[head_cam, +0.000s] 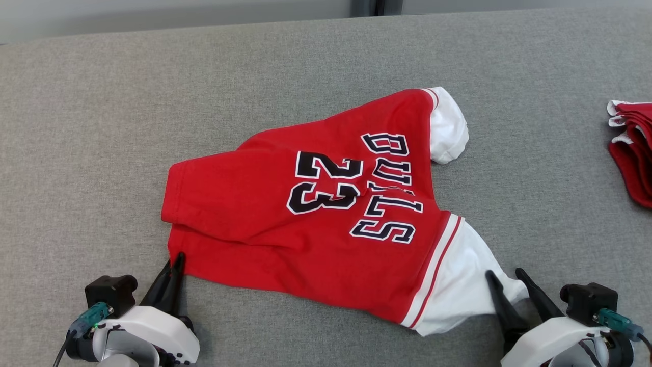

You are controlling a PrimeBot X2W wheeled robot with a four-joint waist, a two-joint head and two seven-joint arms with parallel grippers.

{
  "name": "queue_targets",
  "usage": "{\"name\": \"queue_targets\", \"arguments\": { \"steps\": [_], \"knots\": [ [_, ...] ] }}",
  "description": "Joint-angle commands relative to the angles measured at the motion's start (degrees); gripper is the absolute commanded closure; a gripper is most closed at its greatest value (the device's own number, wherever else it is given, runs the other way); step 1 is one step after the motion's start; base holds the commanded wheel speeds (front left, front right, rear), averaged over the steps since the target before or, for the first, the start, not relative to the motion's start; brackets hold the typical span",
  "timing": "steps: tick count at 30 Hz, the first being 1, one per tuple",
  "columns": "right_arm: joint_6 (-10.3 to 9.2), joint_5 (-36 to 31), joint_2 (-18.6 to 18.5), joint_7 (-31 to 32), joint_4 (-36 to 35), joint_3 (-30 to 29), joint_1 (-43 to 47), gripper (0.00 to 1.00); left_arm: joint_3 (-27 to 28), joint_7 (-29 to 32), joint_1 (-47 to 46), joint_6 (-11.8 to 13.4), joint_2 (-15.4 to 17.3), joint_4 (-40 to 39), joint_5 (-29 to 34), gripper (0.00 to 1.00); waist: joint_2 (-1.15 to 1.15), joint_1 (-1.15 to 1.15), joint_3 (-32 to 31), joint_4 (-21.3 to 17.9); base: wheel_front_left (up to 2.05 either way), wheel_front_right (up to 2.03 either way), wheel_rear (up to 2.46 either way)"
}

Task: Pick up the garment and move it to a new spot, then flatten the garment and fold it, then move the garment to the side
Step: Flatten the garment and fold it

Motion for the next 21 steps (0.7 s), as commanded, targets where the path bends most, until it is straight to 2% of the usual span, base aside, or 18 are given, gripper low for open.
{"name": "queue_targets", "arguments": {
  "steps": [1, 2, 7, 11, 21],
  "knots": [
    [-0.01, 0.5, 0.2, 1.6, 2.1, 0.5, 0.1, 0.58, -0.2, 0.4, -0.5, 0.2, -0.1, 1.7, 0.2, 1.0, 0.0, 0.0, 0.1, 0.0, 0.0, 0.0, 0.0],
    [0.0, 0.9, 0.2, 1.5, 2.3, 0.5, 0.0, 1.0, -0.2, 0.1, -0.6, 0.1, -0.1, 1.7, 0.2, 1.0, 0.0, 0.0, 0.2, 0.0, 0.0, 0.0, 0.0],
    [-0.01, 2.1, -0.3, -0.9, 0.3, 0.0, -1.6, 1.0, 0.4, -2.0, -1.7, 0.7, 0.6, 0.1, 0.8, 1.0, 0.0, 0.0, 0.0, -0.1, 0.0, 0.0, 0.0],
    [-0.01, 3.9, -1.3, -3.0, -3.9, -1.4, -3.5, 1.0, 1.0, -3.3, -3.5, 1.7, 1.6, -4.3, 2.0, 1.0, 0.0, 0.0, -0.8, -0.1, 0.0, 0.0, 0.0],
    [0.0, 9.2, -4.0, -3.7, -10.8, -2.8, -11.0, 1.0, 1.6, -2.7, -9.7, 3.3, 3.2, -13.2, 4.0, 1.0, 0.0, 0.0, -2.6, -0.8, 0.0, 0.0, 0.0]
  ]
}}
